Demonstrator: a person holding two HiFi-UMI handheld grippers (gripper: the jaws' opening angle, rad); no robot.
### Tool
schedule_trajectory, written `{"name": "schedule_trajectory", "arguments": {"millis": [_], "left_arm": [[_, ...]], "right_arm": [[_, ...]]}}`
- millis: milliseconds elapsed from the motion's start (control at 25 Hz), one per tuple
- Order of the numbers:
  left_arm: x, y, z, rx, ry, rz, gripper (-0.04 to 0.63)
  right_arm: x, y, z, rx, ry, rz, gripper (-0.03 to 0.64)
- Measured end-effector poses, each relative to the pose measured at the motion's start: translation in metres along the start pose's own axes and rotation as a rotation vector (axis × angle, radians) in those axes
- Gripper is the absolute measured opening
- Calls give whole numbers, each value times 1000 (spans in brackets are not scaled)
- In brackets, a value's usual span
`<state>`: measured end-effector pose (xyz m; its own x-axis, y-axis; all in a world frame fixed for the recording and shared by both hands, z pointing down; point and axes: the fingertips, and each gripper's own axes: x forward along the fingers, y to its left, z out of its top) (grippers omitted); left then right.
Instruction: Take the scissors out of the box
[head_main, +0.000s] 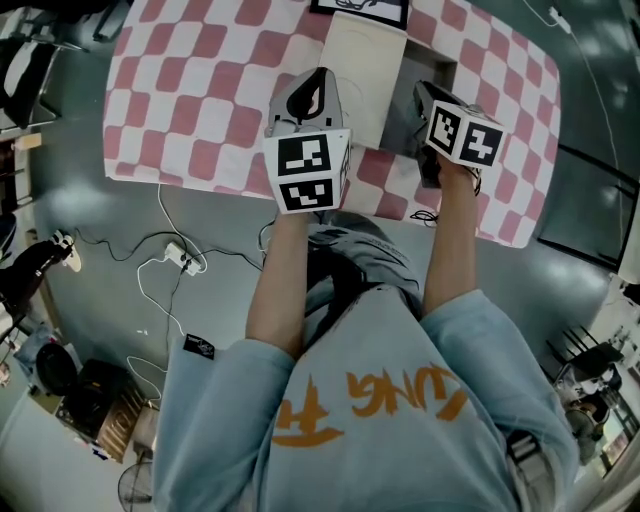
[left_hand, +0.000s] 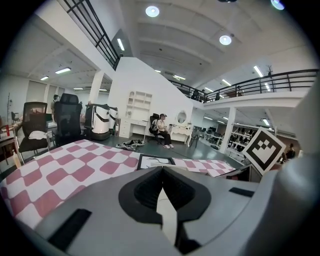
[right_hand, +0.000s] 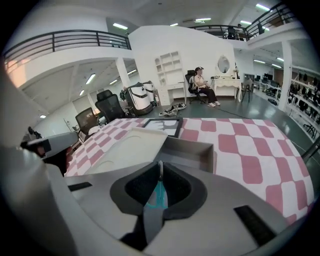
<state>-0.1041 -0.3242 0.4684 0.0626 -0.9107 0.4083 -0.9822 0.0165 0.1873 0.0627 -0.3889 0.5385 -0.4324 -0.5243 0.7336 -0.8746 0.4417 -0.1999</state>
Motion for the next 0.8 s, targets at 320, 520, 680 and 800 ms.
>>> {"name": "schedule_trajectory", "arguments": {"millis": [320, 520, 680, 800], "left_arm": [[-18, -28, 6, 19, -36, -16, 20], [-30, -50, 20, 41, -80, -36, 20], [-39, -69, 37, 58, -124, -54, 20], [-41, -84, 54, 82, -167, -77, 20]], "right_arm": [[-40, 8, 13, -54, -178, 97, 31], [-81, 8, 30, -84, -309, 123, 31], [-119, 3, 48, -100, -415, 129, 31], [-145, -5, 65, -116, -498, 115, 31]]}}
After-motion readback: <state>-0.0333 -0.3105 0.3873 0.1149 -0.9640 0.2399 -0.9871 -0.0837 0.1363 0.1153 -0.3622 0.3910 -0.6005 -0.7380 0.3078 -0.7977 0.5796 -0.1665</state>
